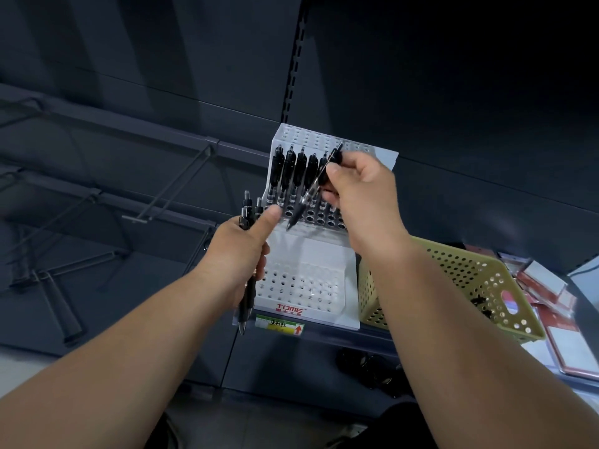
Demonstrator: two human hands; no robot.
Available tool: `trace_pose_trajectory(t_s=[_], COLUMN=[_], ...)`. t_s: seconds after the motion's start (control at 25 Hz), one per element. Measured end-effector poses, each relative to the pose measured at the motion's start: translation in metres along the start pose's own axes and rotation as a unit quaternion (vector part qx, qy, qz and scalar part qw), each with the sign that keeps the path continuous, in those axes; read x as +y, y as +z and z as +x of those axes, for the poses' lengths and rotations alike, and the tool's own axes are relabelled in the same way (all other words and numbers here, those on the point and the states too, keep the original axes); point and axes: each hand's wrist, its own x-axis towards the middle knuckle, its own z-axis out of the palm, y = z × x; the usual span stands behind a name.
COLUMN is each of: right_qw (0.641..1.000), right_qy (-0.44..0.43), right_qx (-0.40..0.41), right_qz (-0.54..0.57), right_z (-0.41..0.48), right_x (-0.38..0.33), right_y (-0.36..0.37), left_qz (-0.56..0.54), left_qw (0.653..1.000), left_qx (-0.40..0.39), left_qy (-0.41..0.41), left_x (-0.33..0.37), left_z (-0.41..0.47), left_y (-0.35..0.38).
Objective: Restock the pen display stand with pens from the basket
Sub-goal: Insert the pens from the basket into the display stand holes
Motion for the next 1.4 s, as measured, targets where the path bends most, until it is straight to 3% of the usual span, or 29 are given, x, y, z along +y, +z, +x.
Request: trace_pose_trajectory(t_s=[0.16, 0.52, 0.68, 0.96, 1.4], right_qw=[0.995, 0.98, 0.978, 0.968, 0.956], right_qy=[-0.068, -0.12, -0.118, -0.123, -0.08], right_qx=[0.036, 0.032, 0.032, 0.028, 0.013], right_qz=[-0.071, -0.153, -0.172, -0.217, -0.282], right_z=[0.024, 0.045, 0.047, 0.047, 0.048], right_x=[0.003, 0.017, 0.017, 0.02, 0.049], right_y=[0.014, 0.033, 0.036, 0.036, 0.038], left_qz=[-0.054, -0.027, -0.031, 0.072, 0.022], left_qw=[0.998, 1.0, 0.999, 0.996, 0.999], left_qx=[-0.015, -0.011, -0.005, 0.022, 0.013], left_qy=[-0.027, 0.01, 0.019, 0.055, 0.042], left_x=[0.001, -0.003, -0.008, -0.013, -0.017], left_z=[0.007, 0.022, 0.026, 0.028, 0.034], left_y=[-0.008, -0.018, -0.019, -0.018, -0.021])
